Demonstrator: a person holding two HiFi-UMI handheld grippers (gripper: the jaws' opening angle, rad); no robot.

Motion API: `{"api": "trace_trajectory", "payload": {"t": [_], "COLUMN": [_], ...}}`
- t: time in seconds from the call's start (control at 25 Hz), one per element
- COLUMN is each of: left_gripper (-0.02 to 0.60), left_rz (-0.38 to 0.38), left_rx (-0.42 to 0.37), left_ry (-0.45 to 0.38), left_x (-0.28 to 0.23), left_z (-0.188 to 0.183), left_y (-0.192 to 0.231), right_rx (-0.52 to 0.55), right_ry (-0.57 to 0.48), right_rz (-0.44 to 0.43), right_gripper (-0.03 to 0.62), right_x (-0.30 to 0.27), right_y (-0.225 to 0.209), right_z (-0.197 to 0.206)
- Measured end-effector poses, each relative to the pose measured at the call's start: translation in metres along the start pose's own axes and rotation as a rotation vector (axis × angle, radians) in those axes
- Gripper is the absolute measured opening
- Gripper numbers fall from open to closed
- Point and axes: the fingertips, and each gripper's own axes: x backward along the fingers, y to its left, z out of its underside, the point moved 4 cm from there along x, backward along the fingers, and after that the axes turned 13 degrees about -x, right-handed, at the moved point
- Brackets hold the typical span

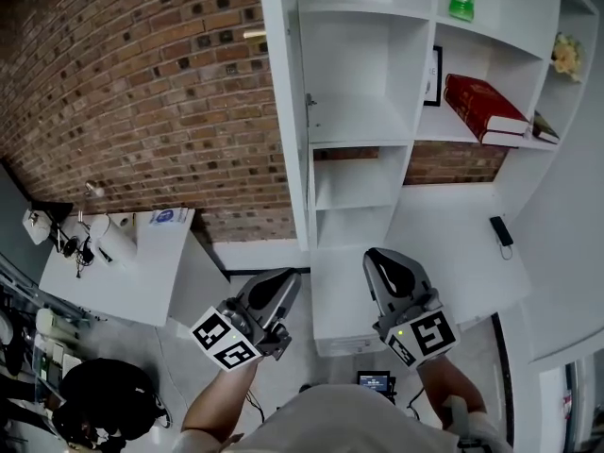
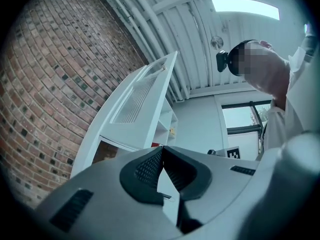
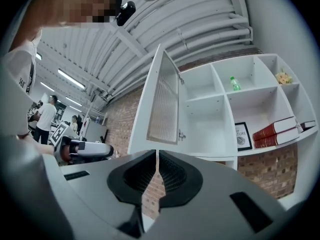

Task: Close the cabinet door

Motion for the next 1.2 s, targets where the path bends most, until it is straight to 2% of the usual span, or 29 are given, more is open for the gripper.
{"api": "trace_trajectory", "payload": {"t": [0.4, 0.88, 1.2], "left_gripper": [0.009, 0.009, 0.009], "left_rz": [0.037, 0.042, 0.037], "left_rx": [-0.125, -0.354, -0.420], "left_ry": [-0.079, -0.155, -0.230], "left_x": [-0.024, -0.055, -0.068], "left_z": [-0.056, -0.135, -0.184], "left_y": [0.013, 0.031, 0.044], "right_rx": [0.133, 0.287, 0.356], "right_ry": [-0.098, -0.188, -0.226], "right_rz": [-0.052, -0.119, -0.147], "right_gripper": [0.031, 0.031, 0.031], "right_x": [-0.019, -0.053, -0.070], "right_y": [0.008, 0.033, 0.056], "right_z": [-0.060, -0.119, -0.148]}}
